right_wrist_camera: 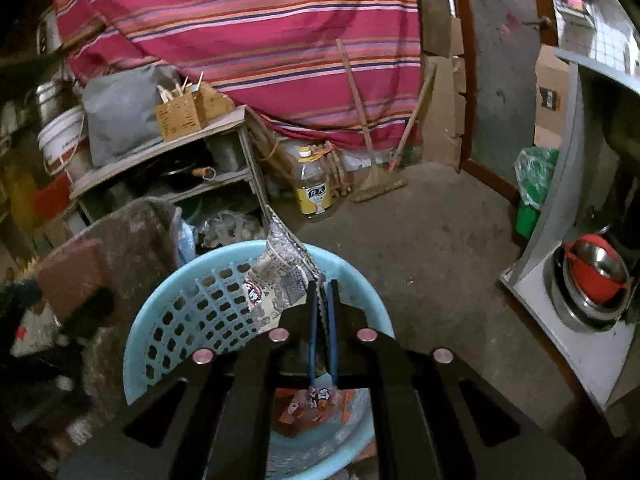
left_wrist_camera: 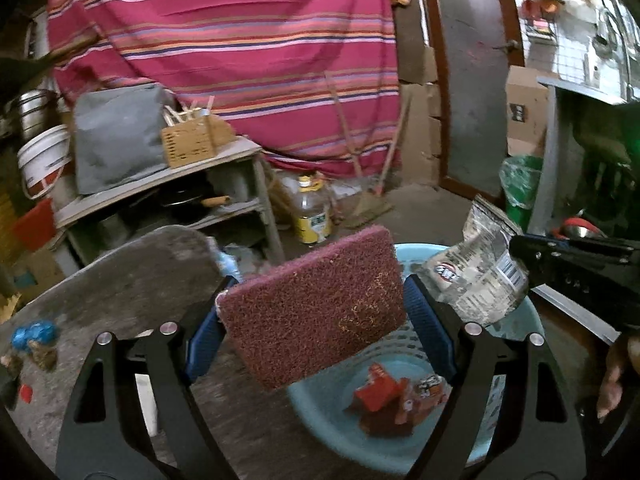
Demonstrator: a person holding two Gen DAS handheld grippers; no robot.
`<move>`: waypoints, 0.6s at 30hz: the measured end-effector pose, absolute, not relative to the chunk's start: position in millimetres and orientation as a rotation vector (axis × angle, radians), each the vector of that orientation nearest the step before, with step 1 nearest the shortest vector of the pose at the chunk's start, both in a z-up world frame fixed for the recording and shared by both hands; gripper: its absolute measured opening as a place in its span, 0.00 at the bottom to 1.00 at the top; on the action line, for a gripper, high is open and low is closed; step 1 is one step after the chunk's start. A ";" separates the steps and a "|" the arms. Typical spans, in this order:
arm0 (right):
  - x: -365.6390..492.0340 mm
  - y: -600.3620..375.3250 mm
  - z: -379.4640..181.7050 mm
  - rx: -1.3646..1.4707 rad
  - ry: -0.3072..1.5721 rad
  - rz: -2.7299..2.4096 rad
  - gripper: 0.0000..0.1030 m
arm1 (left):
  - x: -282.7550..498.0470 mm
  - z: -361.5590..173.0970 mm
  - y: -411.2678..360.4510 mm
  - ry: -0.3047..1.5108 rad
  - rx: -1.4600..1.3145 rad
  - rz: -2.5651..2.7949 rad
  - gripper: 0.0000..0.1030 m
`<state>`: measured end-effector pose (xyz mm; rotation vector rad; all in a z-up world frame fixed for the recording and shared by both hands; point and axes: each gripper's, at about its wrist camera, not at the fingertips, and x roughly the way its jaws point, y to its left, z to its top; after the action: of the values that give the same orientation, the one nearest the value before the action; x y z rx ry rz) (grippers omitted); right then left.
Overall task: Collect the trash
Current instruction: 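Carry the pad and snack bag over the blue basket and open both tools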
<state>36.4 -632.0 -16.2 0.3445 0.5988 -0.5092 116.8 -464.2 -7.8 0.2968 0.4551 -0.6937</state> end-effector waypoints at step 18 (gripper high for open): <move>62.9 -611.0 -23.4 0.301 0.672 -0.491 0.07 | 151.7 21.1 -335.0 0.479 0.232 -0.527 0.95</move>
<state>62.9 -611.0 -23.4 0.3005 0.6725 -0.4914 151.7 -335.0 21.1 0.2324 0.4793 -0.5269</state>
